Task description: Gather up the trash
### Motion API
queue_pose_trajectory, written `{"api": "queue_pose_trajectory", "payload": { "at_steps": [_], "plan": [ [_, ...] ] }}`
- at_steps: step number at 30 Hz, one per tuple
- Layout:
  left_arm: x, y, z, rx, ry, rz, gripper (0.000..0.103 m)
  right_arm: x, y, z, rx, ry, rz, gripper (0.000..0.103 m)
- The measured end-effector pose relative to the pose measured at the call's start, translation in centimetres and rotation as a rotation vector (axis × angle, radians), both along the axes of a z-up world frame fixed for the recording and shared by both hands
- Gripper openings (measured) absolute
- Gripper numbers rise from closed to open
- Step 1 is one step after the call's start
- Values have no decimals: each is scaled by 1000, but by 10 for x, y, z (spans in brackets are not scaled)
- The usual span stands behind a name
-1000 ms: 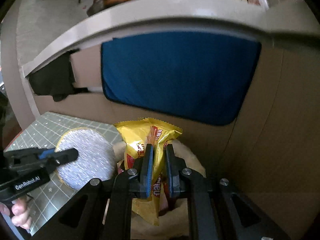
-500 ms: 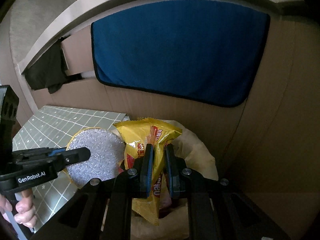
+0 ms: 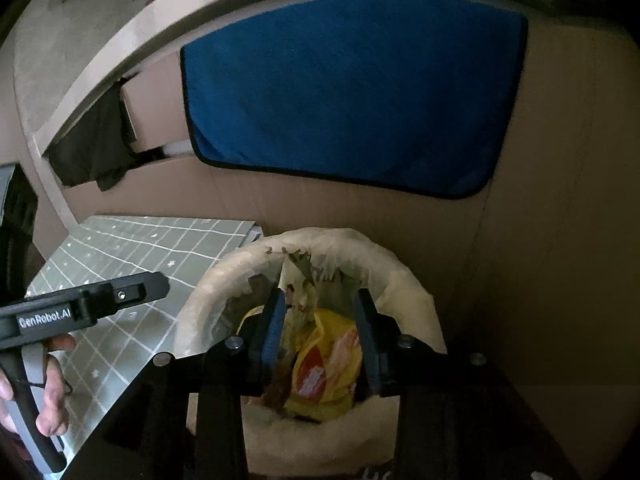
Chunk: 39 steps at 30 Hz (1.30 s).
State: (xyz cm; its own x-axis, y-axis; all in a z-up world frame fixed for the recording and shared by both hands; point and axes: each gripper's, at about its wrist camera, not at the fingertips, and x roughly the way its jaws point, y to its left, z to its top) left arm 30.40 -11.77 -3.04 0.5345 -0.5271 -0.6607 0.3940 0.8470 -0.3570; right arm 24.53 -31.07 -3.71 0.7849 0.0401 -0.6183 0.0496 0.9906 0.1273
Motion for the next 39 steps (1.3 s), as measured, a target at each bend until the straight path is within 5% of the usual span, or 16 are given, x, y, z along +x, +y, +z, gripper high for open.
{"api": "queue_pose_trajectory", "payload": {
  "at_steps": [9, 19, 26, 39],
  "plan": [
    [-119, 61, 29, 153, -215, 136, 32, -93, 46, 27, 69, -111, 52, 55],
    [-231, 101, 32, 258, -366, 253, 32, -202, 120, 32, -132, -198, 56, 57],
    [-263, 103, 27, 336, -371, 287, 32, -251, 144, 23, -143, -236, 95, 57],
    [-286, 120, 39, 337, -402, 402, 32, -260, 149, 25, -109, -267, 111, 57]
  ]
}}
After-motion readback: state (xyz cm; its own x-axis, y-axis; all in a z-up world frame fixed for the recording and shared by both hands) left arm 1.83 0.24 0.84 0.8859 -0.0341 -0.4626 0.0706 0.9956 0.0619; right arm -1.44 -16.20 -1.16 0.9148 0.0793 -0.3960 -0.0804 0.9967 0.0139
